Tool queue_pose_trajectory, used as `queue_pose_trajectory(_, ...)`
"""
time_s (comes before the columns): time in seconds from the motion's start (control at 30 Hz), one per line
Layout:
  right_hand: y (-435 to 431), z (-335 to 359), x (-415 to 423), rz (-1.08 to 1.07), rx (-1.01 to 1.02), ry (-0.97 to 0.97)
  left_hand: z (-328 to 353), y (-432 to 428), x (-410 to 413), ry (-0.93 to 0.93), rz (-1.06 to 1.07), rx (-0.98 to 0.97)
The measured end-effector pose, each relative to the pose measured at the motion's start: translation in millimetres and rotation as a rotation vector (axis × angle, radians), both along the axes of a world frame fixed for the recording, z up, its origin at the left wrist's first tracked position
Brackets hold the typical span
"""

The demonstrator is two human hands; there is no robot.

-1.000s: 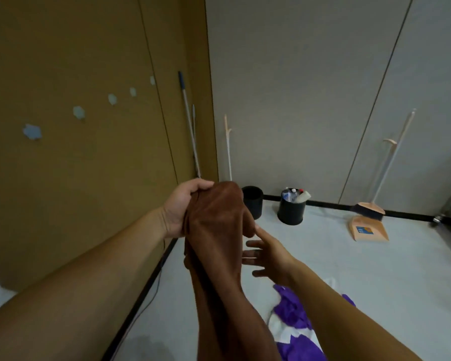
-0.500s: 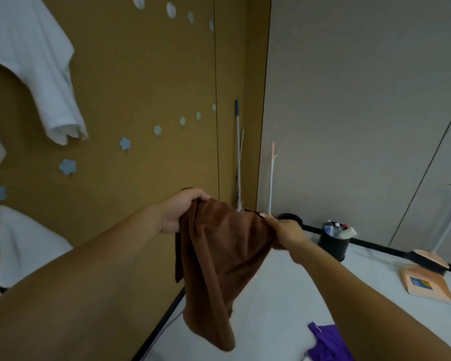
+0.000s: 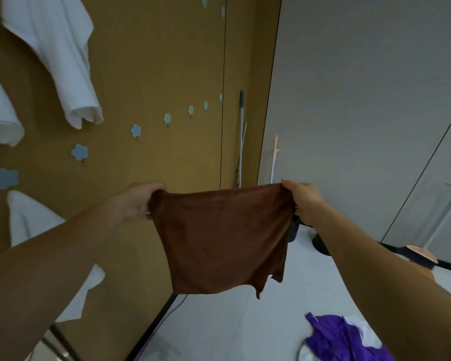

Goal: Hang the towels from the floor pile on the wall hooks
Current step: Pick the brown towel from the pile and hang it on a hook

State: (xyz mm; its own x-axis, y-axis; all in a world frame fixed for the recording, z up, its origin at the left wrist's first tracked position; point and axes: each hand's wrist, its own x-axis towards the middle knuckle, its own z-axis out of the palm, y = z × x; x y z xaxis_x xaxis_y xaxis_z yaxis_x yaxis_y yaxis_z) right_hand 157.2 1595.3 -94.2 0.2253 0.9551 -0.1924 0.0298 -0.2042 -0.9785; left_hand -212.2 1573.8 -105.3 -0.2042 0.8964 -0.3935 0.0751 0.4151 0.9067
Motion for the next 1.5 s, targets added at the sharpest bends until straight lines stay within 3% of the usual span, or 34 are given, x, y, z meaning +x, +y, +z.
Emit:
queue_pose_trajectory(0.2, -2, -5, -14, -0.024, -0.035, -0.149, -8, 13, -18, 0.093, 0.111, 0.137)
queue_pose_trajectory(0.43, -3, -10, -32, -0.065, 0.021, -0.107, -9, 14, -33, 0.138, 0.174, 0.221)
queue_pose_trajectory(0.57, 0, -18, -37, -0.07, 0.093, -0.04, -6, 9, -35, 0.171, 0.104, 0.196)
queue_pose_trajectory(0.73, 6, -22, -37, 0.07, 0.106, -0.071, -6, -4, -35, 0.186, -0.113, 0.019)
queue_pose_trajectory(1.03, 51, -27, -40, 0.216, 0.2, -0.492, -8, -4, -18, 0.623, -0.069, 0.087)
queue_pose_trajectory(1.23, 76, -11, -57, 0.269, 0.502, -0.781, 11, -13, 3, 0.777, 0.139, 0.3)
queue_pose_trajectory(1.33, 83, 0, -74, 0.355, 0.57, -0.596, 15, -23, 12, 0.757, 0.342, 0.441)
queue_pose_trajectory(1.5, 89, 10, -105, 0.493, 0.584, -0.395, 25, -39, 13, 0.451, 0.614, 0.523)
